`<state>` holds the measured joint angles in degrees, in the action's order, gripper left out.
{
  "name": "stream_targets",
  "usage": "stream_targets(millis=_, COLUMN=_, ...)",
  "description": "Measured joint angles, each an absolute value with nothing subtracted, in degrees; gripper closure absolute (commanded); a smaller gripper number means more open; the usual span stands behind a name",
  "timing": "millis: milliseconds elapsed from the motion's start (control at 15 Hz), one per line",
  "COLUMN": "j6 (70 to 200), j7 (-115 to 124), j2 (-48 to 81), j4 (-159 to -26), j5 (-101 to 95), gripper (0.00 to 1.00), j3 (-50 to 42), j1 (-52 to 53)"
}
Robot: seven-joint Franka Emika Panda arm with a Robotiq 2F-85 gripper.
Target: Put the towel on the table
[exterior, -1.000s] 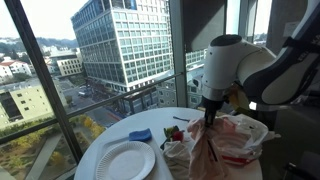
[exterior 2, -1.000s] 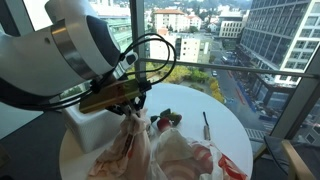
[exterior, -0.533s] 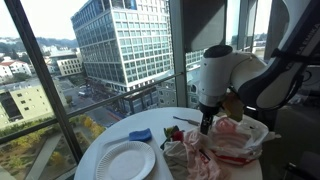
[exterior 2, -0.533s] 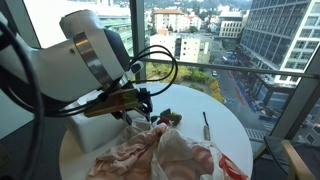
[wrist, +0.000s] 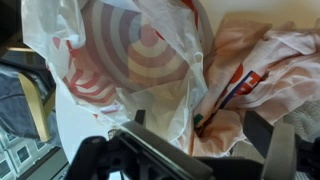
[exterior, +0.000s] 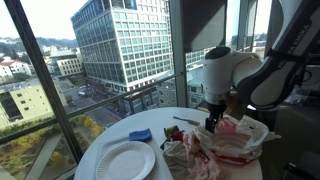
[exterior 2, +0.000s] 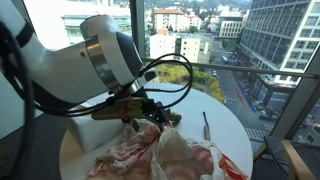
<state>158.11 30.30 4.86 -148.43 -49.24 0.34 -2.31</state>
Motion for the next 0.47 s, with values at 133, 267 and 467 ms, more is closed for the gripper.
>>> stream_targets(millis=133, j6=158.1, j7=30.2, j2=5.7, j4=-148.5, j5=-47.3, gripper=0.0, j3=0.4, j1=-2.3)
stream_targets(millis=267, j6=158.1, j7=30.2, j2=5.9, j4=-148.5, j5=-47.3, gripper=0.0, j3=0.4, j1=-2.3)
stream_targets(millis=467, j6=158.1, j7=30.2, j2=5.9, j4=-148.5, j5=-47.3, gripper=0.0, j3=0.4, j1=-2.3)
